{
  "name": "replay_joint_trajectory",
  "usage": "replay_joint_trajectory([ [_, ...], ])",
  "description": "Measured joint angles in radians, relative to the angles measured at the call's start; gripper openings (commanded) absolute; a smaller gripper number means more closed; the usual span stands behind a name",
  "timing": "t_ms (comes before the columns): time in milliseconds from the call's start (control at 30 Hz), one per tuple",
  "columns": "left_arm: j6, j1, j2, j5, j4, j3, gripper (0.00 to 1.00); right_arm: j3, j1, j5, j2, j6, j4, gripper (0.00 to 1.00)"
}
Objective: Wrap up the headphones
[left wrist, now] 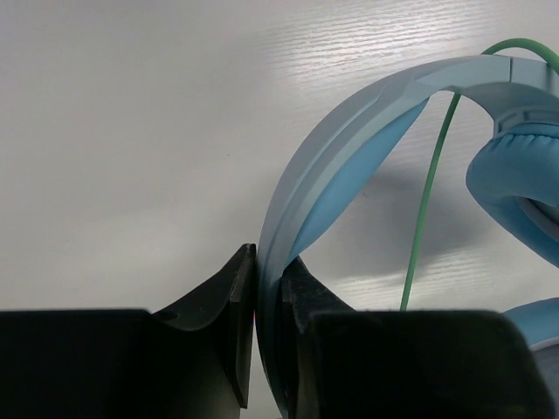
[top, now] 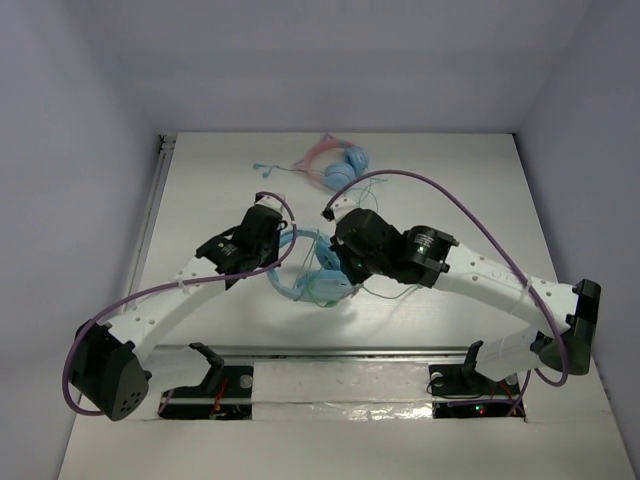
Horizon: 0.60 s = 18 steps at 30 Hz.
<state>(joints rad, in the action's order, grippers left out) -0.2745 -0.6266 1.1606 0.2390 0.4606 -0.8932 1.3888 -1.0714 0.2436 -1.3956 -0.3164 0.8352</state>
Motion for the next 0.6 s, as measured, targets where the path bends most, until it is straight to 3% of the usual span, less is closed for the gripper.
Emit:
replay_joint_trajectory([
  [167, 0.036, 0.0, -0.005, -0.079, -0.025, 0.0, 0.0, 0.01, -0.004, 0.1, 0.0, 0.011, 0.002, 0.04],
  [267, 0.057, 0.0, -0.022, -0.138, -0.038, 0.0, 0.0, 0.008, 0.011, 0.133, -0.002, 0.016, -0.014, 0.12],
  [467, 0.077, 0.0, -0.061, -0.245, -0.059, -0.006, 0.0, -0.026, 0.113, 0.193, 0.01, 0.043, -0.106, 0.22],
  [600, 0.08, 0.0, -0.07, -0.273, -0.08, -0.012, 0.0, -0.044, 0.165, 0.191, 0.025, 0.069, -0.158, 0.23],
])
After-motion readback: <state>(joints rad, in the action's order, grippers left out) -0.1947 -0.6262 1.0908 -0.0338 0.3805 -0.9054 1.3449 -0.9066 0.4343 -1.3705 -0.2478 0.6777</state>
